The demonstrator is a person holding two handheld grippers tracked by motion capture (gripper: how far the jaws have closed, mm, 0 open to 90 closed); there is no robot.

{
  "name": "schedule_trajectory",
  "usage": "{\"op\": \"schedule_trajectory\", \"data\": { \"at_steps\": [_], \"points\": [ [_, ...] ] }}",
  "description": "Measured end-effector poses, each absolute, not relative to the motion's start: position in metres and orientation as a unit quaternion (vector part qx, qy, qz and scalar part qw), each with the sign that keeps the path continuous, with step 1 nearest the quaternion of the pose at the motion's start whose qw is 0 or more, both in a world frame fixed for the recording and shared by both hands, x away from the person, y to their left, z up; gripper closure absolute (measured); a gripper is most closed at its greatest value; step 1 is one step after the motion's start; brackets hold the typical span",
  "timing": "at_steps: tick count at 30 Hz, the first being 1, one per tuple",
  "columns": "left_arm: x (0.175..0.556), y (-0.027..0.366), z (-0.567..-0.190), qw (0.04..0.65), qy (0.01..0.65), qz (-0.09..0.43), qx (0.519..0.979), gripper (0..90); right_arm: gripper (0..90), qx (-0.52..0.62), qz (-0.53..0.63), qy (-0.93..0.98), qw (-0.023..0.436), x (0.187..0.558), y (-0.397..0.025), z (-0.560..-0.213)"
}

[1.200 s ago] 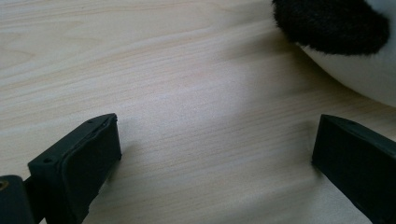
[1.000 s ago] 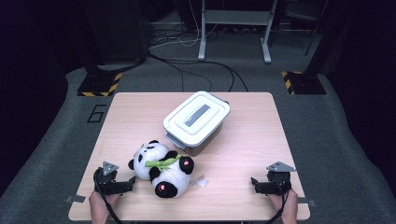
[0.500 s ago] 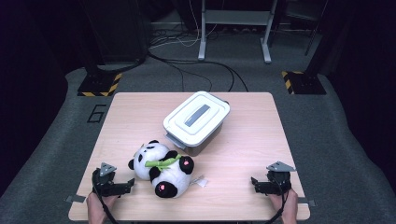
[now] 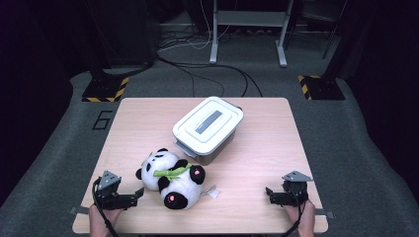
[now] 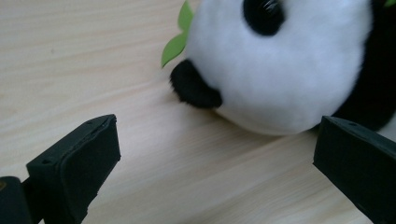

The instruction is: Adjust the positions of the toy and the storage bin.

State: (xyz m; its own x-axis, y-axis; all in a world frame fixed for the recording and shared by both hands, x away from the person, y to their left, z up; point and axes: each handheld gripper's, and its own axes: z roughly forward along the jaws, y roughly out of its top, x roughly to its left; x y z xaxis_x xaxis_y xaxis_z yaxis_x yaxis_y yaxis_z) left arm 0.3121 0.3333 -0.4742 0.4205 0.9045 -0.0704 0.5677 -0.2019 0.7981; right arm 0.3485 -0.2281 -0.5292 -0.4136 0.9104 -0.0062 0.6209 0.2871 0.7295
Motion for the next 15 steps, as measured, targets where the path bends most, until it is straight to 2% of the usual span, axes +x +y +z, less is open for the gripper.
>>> {"op": "schedule_trajectory", "data": {
  "at_steps": [7, 15],
  "points": [
    [0.310, 0.316, -0.451, 0.416, 0.462, 0.220, 0.752, 0.7, 4.3, 0.496, 0.333, 0.772, 0.217, 0.348, -0.228, -0.529],
    [0.319, 0.286, -0.430, 0.431, 0.413, 0.204, 0.776, 0.6, 5.0, 0.498, 0.333, 0.771, 0.218, 0.348, -0.228, -0.529]
  ]
}}
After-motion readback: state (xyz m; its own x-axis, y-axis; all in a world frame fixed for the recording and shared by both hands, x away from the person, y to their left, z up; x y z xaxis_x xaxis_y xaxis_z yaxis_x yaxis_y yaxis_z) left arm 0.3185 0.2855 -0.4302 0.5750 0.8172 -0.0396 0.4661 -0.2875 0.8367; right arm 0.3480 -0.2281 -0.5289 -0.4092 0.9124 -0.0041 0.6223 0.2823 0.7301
